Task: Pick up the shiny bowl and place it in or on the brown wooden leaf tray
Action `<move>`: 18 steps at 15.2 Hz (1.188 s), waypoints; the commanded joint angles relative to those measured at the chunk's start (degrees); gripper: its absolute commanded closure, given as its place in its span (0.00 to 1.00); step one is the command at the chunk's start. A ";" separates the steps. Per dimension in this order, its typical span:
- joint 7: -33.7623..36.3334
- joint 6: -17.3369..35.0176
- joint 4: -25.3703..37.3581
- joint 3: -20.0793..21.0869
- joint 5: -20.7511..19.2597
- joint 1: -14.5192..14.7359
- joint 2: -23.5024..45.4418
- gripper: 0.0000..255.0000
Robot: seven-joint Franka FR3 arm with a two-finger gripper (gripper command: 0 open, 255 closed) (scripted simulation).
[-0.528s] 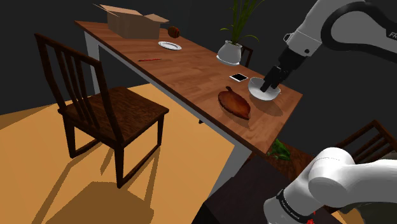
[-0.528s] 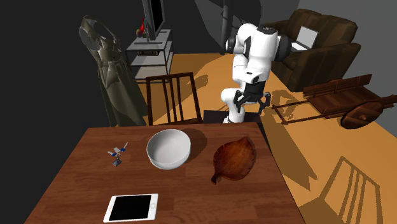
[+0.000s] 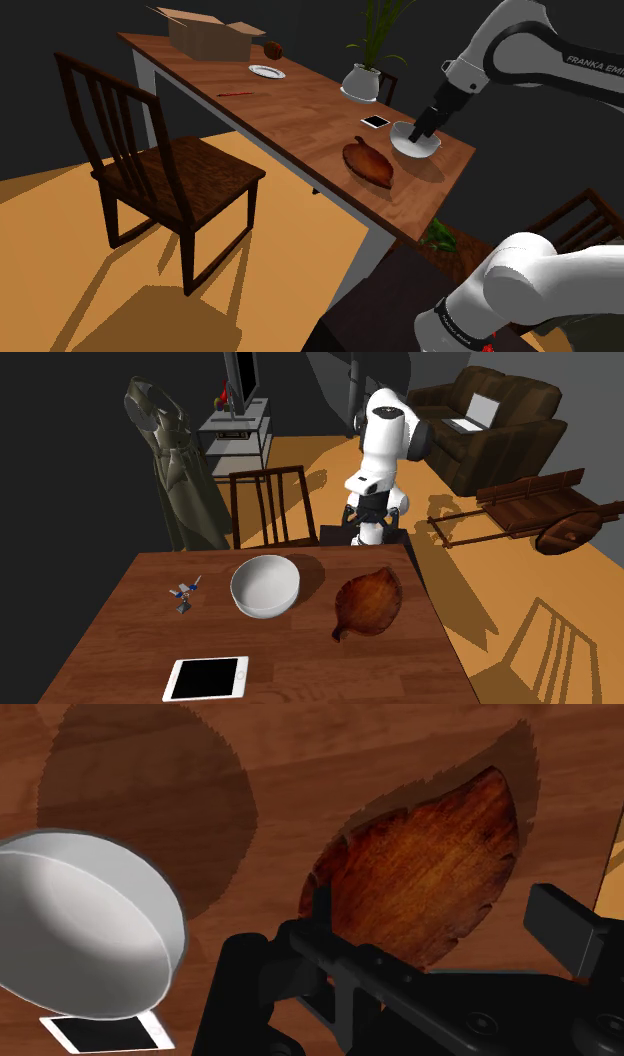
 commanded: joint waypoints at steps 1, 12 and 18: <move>-2.62 2.11 0.84 -2.33 -0.97 -0.31 2.47 0.00; -18.01 12.14 9.71 -15.71 -1.15 -0.24 18.93 0.00; -23.34 15.82 12.82 -19.80 1.37 0.24 25.47 0.00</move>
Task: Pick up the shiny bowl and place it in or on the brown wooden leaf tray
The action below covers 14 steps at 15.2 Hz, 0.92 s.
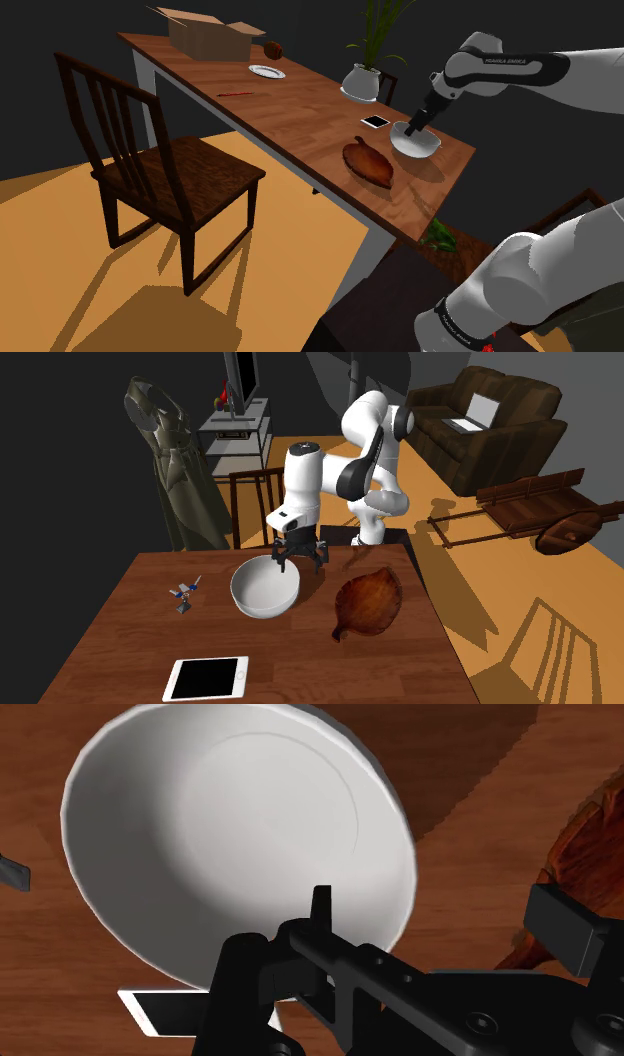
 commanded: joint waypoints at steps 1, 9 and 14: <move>-0.43 1.54 -0.83 -0.38 0.28 0.04 0.71 0.00; -0.92 5.05 -3.03 -0.93 0.90 0.20 2.16 0.00; -0.92 5.04 -3.03 -0.93 0.90 0.20 2.15 1.00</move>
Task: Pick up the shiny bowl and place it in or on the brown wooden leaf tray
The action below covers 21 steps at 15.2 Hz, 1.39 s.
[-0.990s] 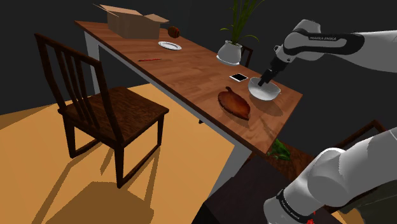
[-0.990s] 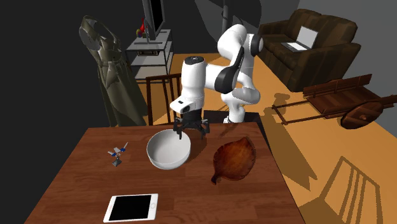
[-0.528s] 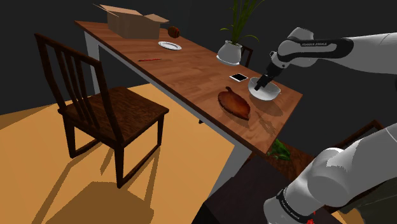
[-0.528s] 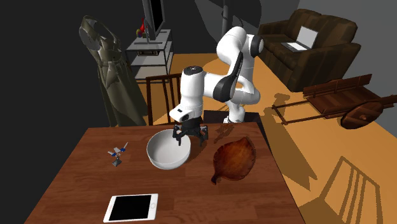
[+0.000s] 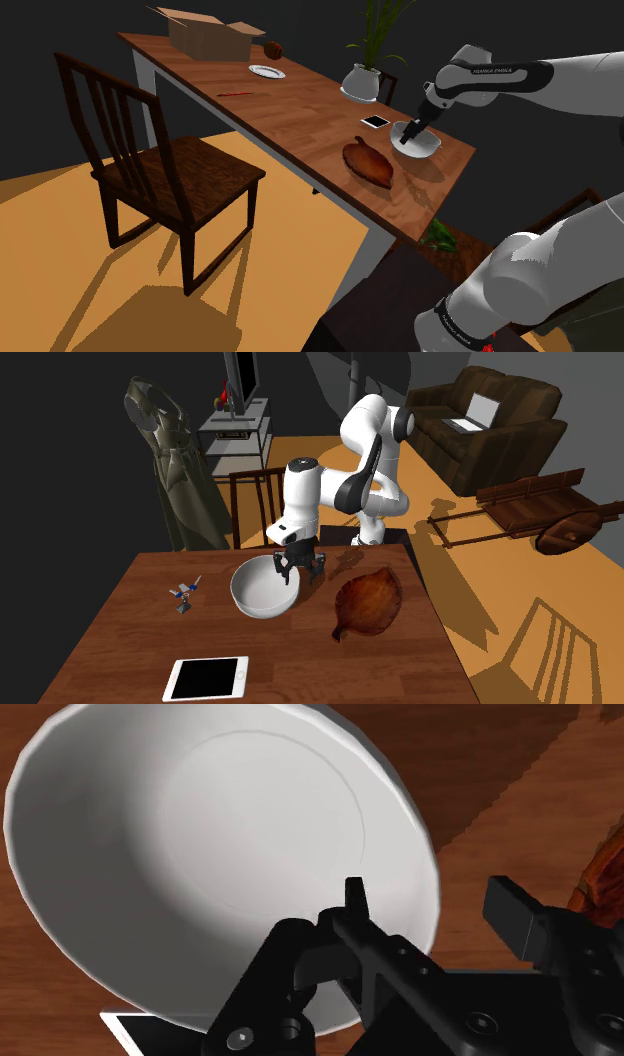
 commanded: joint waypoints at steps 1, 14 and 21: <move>0.00 0.00 0.00 0.00 0.00 0.00 0.00 1.00; 0.34 -3.86 3.31 0.44 -0.18 0.06 -0.61 1.00; 0.58 -9.24 8.45 0.90 -0.15 0.24 -0.88 1.00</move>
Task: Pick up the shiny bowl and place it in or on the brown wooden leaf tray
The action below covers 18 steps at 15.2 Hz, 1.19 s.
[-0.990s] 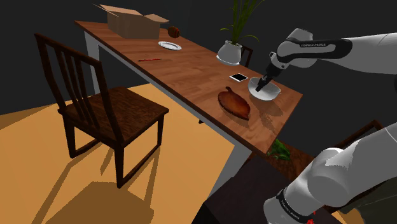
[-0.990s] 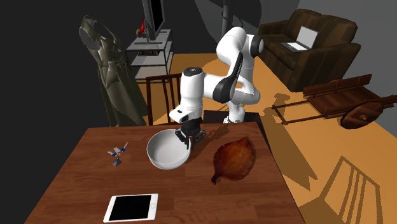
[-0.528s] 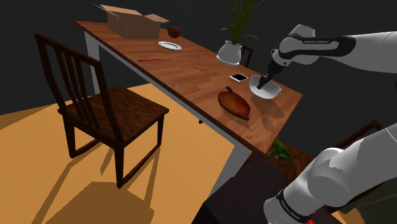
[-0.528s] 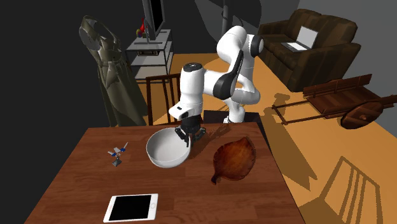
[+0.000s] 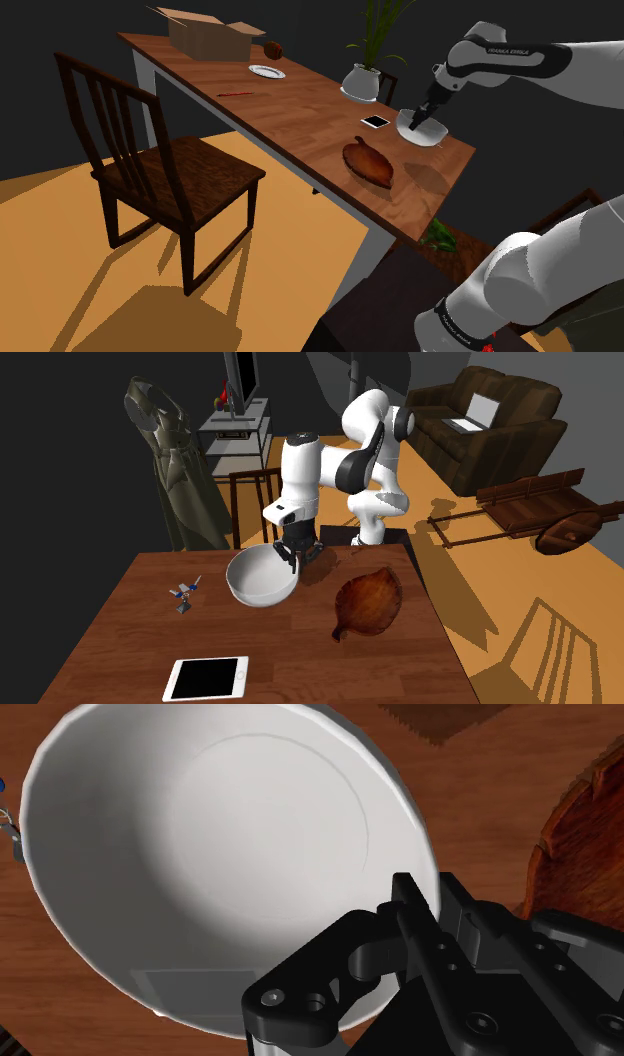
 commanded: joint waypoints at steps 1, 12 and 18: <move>0.10 -1.53 1.48 0.16 0.00 0.06 -0.08 1.00; 6.61 -7.07 3.32 5.16 -1.50 1.48 -3.80 1.00; 15.67 -8.67 0.44 12.11 -2.27 3.42 -7.82 1.00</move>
